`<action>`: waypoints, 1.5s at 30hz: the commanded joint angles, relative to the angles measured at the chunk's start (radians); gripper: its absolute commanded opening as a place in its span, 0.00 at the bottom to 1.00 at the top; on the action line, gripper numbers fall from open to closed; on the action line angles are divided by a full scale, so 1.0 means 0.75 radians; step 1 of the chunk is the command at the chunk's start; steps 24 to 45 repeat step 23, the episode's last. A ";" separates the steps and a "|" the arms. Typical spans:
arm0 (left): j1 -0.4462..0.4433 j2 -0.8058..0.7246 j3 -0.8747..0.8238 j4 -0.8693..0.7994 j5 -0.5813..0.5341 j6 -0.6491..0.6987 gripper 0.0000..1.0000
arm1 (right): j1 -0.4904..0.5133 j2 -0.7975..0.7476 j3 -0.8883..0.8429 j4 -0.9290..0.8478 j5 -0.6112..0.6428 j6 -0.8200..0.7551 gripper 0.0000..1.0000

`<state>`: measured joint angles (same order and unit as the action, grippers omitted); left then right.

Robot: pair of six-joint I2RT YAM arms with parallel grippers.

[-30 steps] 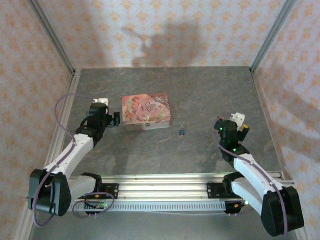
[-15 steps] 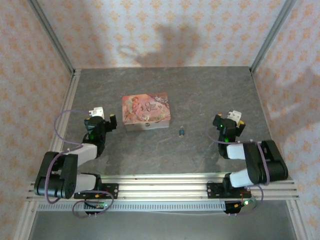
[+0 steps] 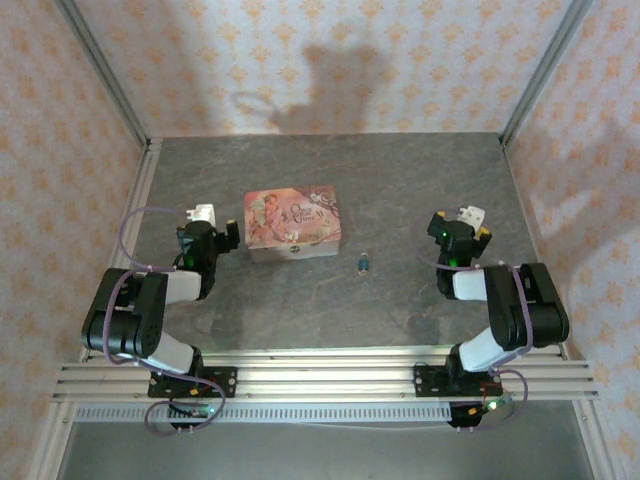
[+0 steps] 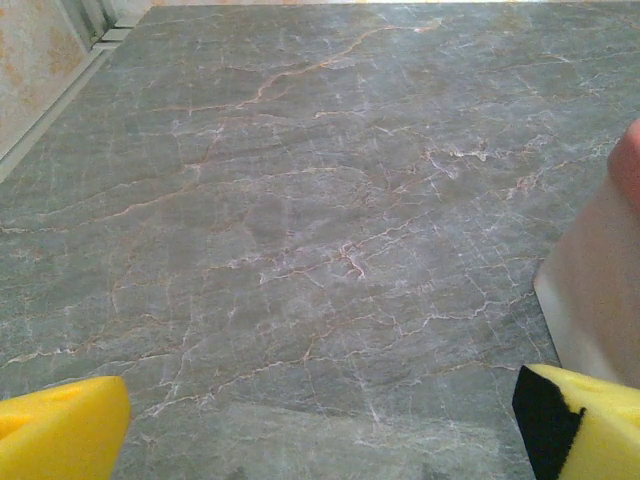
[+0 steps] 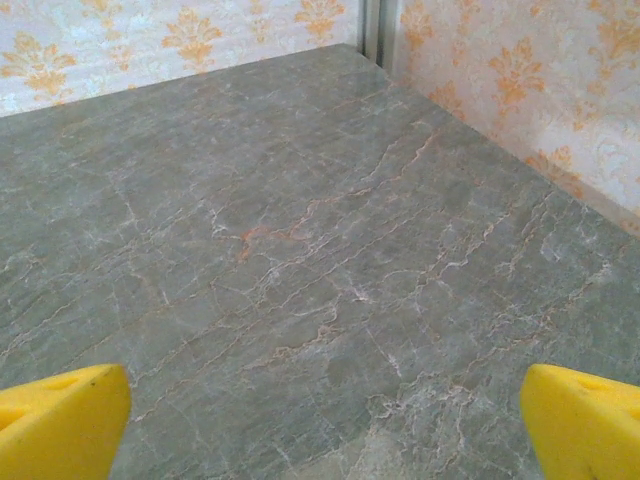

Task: Unlock a padlock with a key

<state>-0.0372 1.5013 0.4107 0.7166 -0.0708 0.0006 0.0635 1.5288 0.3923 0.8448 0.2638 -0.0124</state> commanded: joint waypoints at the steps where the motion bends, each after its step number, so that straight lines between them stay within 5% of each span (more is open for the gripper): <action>1: -0.002 -0.006 0.025 0.027 0.004 0.021 1.00 | -0.003 -0.009 0.000 -0.023 -0.010 0.016 0.99; 45: -0.003 -0.006 0.025 0.026 0.000 0.022 1.00 | 0.001 -0.008 0.005 -0.030 -0.006 0.013 0.99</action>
